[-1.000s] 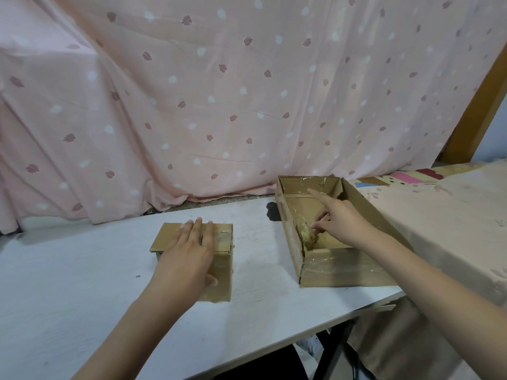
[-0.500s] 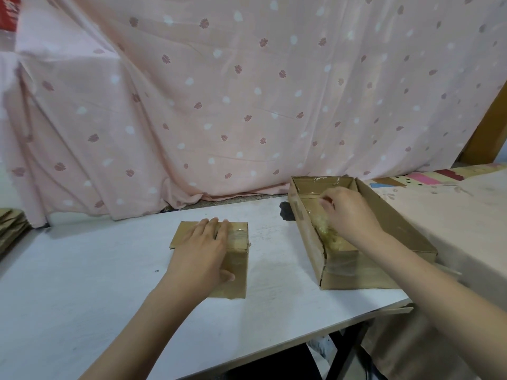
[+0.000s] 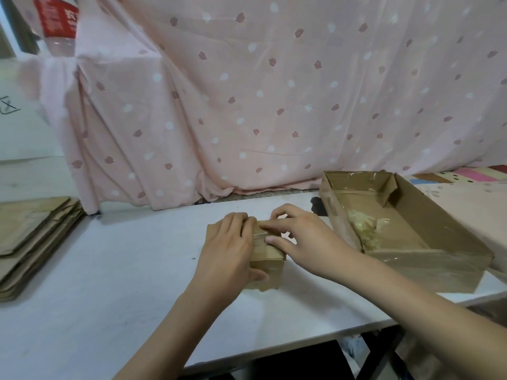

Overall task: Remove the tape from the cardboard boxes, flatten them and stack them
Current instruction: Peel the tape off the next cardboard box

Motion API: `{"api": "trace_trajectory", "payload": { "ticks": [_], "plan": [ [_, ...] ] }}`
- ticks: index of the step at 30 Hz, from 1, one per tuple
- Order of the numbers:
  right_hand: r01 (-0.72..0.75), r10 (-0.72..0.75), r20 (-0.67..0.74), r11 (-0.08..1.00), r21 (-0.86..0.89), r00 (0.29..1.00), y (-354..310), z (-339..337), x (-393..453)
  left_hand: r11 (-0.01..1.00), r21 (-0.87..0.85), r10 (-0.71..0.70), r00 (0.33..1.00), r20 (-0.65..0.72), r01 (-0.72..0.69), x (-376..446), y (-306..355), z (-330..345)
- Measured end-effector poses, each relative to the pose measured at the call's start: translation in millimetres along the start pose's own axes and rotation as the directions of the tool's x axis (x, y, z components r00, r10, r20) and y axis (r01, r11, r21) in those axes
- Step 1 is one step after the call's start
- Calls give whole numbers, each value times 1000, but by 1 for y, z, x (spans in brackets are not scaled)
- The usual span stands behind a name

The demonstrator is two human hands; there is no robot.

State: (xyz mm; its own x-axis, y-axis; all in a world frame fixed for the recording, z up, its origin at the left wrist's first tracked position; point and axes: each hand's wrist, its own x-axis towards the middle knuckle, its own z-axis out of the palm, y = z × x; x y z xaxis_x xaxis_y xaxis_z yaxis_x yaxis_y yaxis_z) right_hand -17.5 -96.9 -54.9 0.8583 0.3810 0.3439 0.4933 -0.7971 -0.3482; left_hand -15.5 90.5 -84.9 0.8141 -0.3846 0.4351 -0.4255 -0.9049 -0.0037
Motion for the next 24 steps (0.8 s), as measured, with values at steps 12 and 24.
{"api": "trace_trajectory", "payload": {
  "ticks": [12,24],
  "plan": [
    [-159,156,34,979,128,987,-10,-3,14,999,22,-24,994,-105,26,-20,8,6],
    [-210,195,163,974,80,967,-15,-6,19,995,97,13,982,-187,5,-28,-3,19]
  ]
}}
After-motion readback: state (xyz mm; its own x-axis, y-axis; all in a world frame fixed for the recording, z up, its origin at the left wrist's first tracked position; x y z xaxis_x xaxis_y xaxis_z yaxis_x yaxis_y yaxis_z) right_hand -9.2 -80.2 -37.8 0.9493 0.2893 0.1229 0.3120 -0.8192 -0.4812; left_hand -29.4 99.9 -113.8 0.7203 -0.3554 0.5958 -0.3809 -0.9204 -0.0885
